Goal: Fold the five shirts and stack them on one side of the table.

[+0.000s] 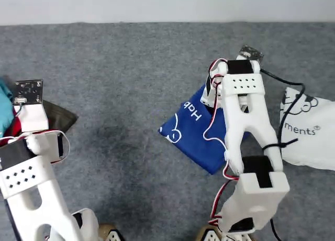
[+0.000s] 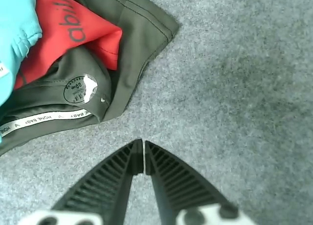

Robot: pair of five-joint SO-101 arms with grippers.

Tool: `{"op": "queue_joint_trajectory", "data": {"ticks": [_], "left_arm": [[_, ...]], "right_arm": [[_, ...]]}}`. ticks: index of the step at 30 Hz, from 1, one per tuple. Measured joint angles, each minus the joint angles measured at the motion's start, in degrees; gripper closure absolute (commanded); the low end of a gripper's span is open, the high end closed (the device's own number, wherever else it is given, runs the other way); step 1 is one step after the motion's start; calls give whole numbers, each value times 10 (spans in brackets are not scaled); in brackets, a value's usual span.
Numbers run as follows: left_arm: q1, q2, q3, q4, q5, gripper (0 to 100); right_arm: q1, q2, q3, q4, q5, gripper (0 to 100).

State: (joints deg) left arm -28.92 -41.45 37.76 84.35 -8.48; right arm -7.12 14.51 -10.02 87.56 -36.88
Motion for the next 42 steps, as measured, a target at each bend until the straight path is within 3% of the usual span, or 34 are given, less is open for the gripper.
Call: {"op": "queue_joint_trajectory", "data": {"ticks": [18,22,27,30,33,42], "left_arm": [[0,0,0,0,0,986],[0,0,0,0,0,986],[0,0,0,0,0,986],[0,0,0,0,0,986],[0,0,0,0,0,986],[0,0,0,0,0,986]], "right_arm": [[2,198,-13,-73,-43,533],[11,223,-18,-69,-43,653],[27,228,-44,-47,-24,988],[40,247,-62,-43,13,948],[50,251,-70,-25,36,994],[74,201,-65,28,137,989]]}}
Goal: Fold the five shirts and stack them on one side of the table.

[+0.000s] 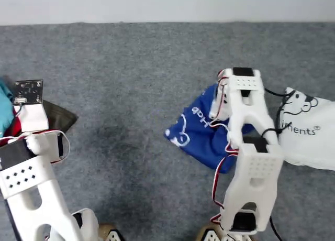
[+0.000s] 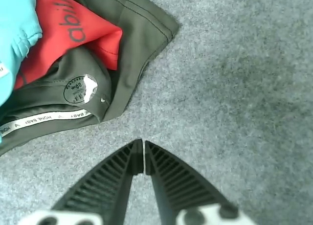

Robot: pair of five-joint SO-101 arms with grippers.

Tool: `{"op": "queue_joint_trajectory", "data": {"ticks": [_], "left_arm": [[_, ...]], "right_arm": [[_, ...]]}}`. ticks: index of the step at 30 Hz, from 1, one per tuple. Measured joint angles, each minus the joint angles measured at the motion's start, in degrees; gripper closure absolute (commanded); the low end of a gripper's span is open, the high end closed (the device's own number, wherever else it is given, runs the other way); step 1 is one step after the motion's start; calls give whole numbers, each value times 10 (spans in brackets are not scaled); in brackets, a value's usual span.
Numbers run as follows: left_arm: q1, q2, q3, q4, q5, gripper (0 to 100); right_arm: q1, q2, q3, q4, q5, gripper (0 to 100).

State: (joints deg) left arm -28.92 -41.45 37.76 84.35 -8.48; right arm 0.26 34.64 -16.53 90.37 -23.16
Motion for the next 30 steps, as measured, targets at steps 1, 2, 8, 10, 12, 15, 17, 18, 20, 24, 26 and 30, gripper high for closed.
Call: {"op": "queue_joint_trajectory", "data": {"ticks": [1,2,8,10,12,15,17,18,20,24,26,30], "left_arm": [[0,0,0,0,0,986],[0,0,0,0,0,986],[0,0,0,0,0,986],[0,0,0,0,0,986],[0,0,0,0,0,986],[0,0,0,0,0,986],[0,0,0,0,0,986],[0,0,0,0,0,986],[0,0,0,0,0,986],[0,0,0,0,0,986],[0,0,0,0,0,986],[0,0,0,0,0,986]], "right_arm": [[8,-15,0,8,21,989],[17,-35,0,15,47,989],[84,-167,0,62,252,989],[105,-196,0,75,298,989],[125,-222,1,87,342,989],[158,-258,1,91,389,989],[183,-284,1,91,410,989],[193,-298,1,91,422,989],[215,-323,1,89,452,989],[248,-358,1,55,513,989],[259,-361,1,29,533,989],[291,-360,1,-37,585,989]]}}
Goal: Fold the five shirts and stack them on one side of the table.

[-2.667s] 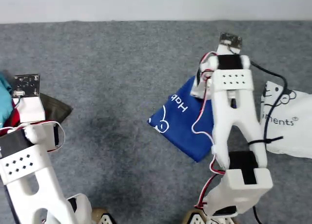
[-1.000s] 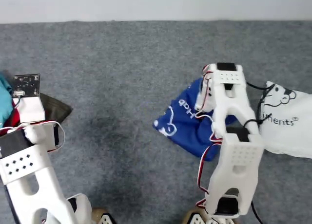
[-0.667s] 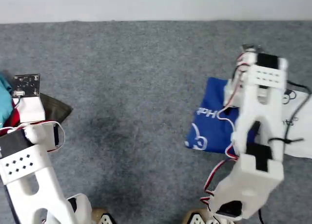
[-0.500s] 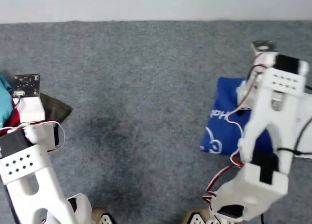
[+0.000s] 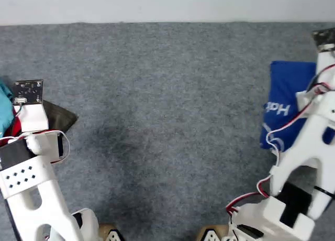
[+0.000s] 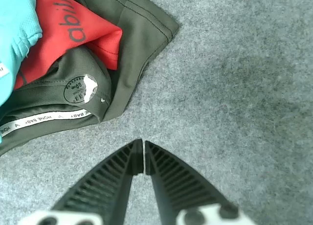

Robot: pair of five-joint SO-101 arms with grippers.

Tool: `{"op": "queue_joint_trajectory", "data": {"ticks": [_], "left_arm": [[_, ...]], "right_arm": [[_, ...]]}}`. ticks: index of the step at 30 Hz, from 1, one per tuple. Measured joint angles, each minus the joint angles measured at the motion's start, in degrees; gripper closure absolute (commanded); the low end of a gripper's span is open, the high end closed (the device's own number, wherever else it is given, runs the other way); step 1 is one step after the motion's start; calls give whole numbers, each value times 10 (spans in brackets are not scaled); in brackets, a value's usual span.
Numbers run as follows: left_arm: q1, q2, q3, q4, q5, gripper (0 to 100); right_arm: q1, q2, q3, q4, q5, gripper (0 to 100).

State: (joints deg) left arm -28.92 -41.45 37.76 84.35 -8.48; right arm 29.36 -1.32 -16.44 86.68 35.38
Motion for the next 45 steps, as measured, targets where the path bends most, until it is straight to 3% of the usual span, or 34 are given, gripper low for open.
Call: {"op": "queue_joint_trajectory", "data": {"ticks": [9,11,15,17,22,29,31,40,45], "left_arm": [[0,0,0,15,0,986],[0,0,0,15,0,986],[0,0,0,15,0,986],[0,0,0,15,0,986],[0,0,0,15,0,986],[0,0,0,28,0,986],[0,0,0,33,0,986],[0,0,0,40,0,986],[0,0,0,40,0,986]], "right_arm": [[69,161,0,-144,67,979],[82,205,0,-177,87,920],[102,251,0,-211,110,690],[108,251,-7,-209,112,653],[113,242,-65,-159,82,702],[83,209,-72,4,55,997],[69,215,-72,35,54,958],[16,371,-76,71,22,989],[14,367,-79,84,18,988]]}}
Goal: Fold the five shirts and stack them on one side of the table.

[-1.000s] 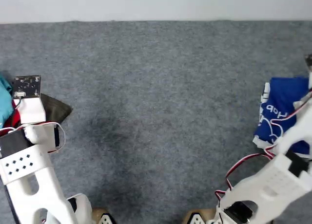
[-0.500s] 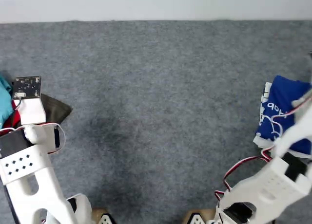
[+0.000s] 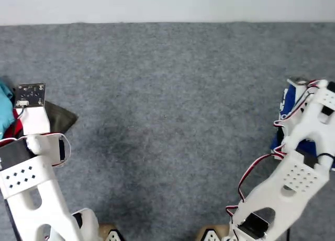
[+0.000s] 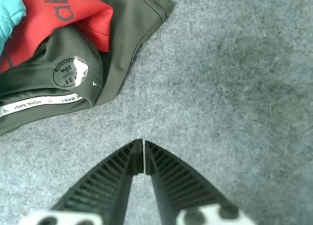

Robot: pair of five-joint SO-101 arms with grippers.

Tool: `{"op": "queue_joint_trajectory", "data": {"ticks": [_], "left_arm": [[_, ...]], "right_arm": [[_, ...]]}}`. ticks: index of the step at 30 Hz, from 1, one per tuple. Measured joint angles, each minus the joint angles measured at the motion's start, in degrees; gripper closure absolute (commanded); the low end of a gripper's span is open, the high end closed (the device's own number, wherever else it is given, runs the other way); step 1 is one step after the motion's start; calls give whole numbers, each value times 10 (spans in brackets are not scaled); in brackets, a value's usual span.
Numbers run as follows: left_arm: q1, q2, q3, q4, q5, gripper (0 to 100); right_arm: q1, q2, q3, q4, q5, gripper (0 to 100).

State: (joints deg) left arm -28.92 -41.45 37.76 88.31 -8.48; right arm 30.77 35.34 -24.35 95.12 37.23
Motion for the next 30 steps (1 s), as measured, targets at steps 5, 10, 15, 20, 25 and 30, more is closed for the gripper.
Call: {"op": "queue_joint_trajectory", "data": {"ticks": [5,10,15,20,25,30], "left_arm": [[0,0,0,0,0,986],[0,0,0,0,0,986],[0,0,0,0,0,986],[0,0,0,0,0,986],[0,0,0,0,0,986],[0,0,0,0,0,986]], "right_arm": [[4,-69,0,-69,-2,987],[45,-88,0,-213,-3,988],[96,-31,-1,-361,-3,988],[122,51,0,-416,19,988],[121,44,-39,-357,16,988],[95,-21,-79,-222,-4,988]]}}
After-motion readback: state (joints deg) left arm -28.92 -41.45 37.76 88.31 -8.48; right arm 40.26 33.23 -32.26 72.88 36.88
